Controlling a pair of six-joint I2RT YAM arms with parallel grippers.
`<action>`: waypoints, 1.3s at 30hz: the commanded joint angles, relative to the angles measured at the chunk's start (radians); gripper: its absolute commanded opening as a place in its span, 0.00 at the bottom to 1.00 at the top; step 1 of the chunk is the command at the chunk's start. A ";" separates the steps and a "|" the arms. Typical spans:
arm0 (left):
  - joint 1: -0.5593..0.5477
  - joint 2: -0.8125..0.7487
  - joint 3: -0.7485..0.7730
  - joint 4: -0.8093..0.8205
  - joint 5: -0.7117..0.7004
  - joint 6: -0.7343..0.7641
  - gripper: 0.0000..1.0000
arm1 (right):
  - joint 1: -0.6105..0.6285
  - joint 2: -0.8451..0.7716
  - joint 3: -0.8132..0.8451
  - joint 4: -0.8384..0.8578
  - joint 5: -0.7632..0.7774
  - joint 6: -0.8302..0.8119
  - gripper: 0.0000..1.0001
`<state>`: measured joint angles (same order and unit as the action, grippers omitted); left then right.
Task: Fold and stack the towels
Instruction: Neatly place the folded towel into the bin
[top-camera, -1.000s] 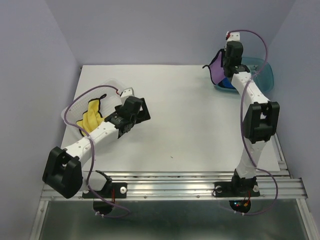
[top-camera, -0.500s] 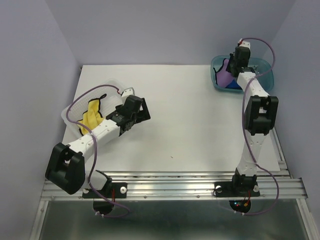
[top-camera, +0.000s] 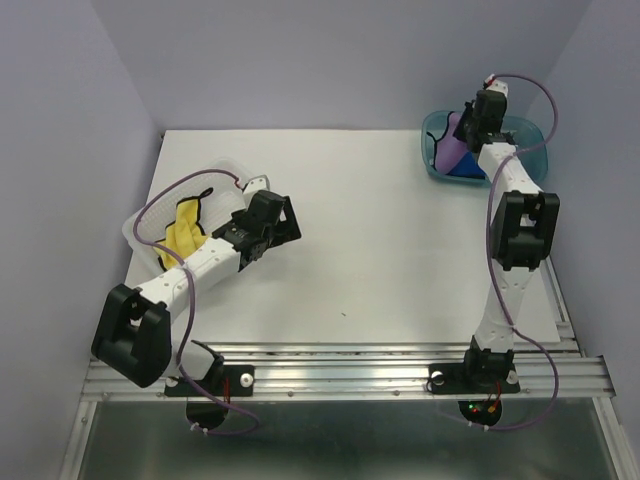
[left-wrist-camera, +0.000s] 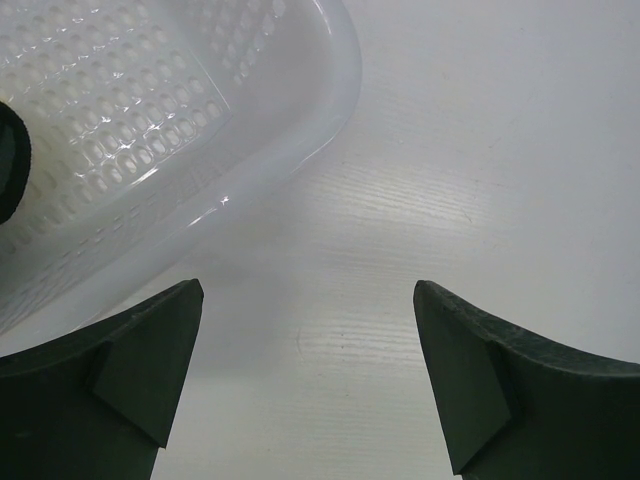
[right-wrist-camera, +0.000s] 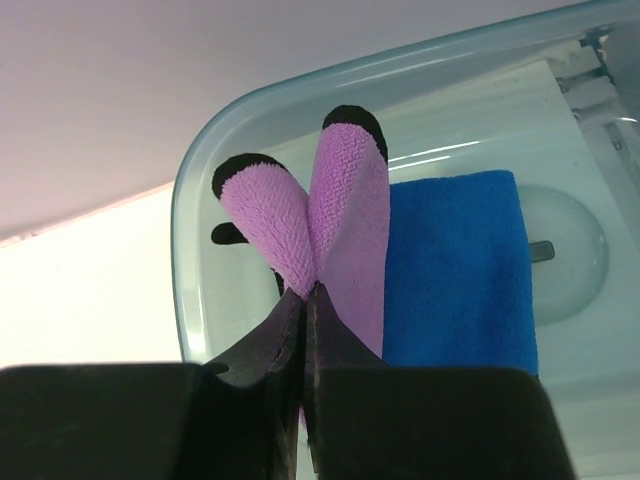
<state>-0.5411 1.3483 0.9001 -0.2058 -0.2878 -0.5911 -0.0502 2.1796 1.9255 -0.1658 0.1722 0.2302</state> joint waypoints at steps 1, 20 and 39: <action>0.009 0.002 0.042 0.031 -0.005 0.014 0.99 | -0.022 0.003 0.052 0.094 -0.143 0.024 0.01; 0.012 0.060 0.072 0.039 0.021 0.016 0.99 | -0.065 0.037 0.013 0.106 -0.192 0.035 0.01; 0.013 0.101 0.117 0.026 0.039 0.030 0.99 | -0.145 0.028 -0.124 0.103 -0.148 0.012 0.01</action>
<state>-0.5346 1.4445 0.9672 -0.1841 -0.2481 -0.5827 -0.1856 2.2349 1.8408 -0.1028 -0.0158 0.2501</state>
